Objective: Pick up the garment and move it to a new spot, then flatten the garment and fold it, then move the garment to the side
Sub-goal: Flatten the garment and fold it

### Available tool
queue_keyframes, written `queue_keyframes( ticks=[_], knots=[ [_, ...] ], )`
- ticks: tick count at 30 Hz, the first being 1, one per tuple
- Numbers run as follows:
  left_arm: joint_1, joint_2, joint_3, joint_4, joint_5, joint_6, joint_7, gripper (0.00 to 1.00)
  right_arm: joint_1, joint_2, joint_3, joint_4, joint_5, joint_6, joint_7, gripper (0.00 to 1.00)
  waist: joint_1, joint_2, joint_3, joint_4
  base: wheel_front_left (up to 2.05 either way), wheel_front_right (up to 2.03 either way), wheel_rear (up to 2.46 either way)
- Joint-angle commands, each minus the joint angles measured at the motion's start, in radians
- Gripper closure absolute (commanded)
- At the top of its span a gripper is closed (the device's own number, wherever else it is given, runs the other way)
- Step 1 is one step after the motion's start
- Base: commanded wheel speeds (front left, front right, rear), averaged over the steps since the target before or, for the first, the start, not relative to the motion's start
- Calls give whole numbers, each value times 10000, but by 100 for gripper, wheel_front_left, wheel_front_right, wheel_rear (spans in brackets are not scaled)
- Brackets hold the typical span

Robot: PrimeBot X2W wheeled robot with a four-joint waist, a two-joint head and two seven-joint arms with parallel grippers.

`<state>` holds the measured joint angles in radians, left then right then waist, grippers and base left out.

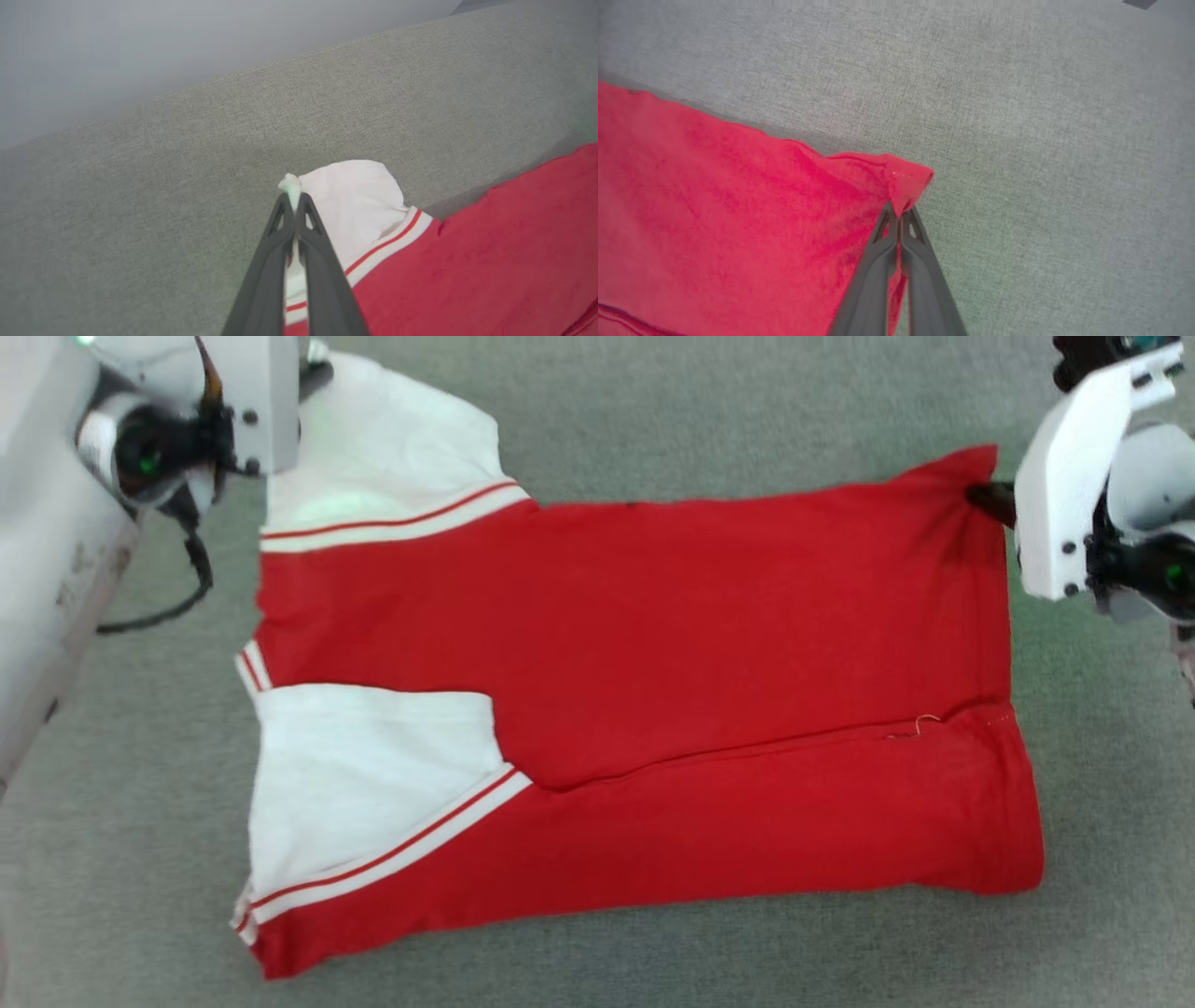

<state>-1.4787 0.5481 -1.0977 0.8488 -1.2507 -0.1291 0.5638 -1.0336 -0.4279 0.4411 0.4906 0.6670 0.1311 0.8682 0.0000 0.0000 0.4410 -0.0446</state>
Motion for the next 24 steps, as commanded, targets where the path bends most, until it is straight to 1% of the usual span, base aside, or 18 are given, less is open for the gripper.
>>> queue_keyframes(
  ticks=[1,7,12,15,18,24],
  knots=[
    [203,122,-63,-131,-30,-23,-25,100,188,-100,88,-70,93,-7,-82,100,0,0,-587,439,0,0,0],
    [841,800,-441,-1246,-92,-25,-159,100,972,-896,481,-756,519,-7,-549,100,0,0,-1346,816,0,0,0],
    [1536,1416,-675,-2199,-98,-11,-129,100,1879,-1469,493,-1375,936,-7,-702,100,0,0,-1884,1072,0,0,0],
    [2040,1820,-786,-2958,-165,259,-69,100,2530,-1764,355,-1782,1067,-7,-716,100,0,0,-2117,1189,0,0,0],
    [2608,2175,-915,-3894,-298,649,32,100,3201,-1987,144,-2181,1193,-7,-739,100,0,0,-2263,1304,0,0,0],
    [3788,2834,-1089,-5700,-660,1547,121,100,4488,-2079,-413,-2785,1300,-7,-535,100,0,0,-2455,1393,0,0,0]
  ],
)
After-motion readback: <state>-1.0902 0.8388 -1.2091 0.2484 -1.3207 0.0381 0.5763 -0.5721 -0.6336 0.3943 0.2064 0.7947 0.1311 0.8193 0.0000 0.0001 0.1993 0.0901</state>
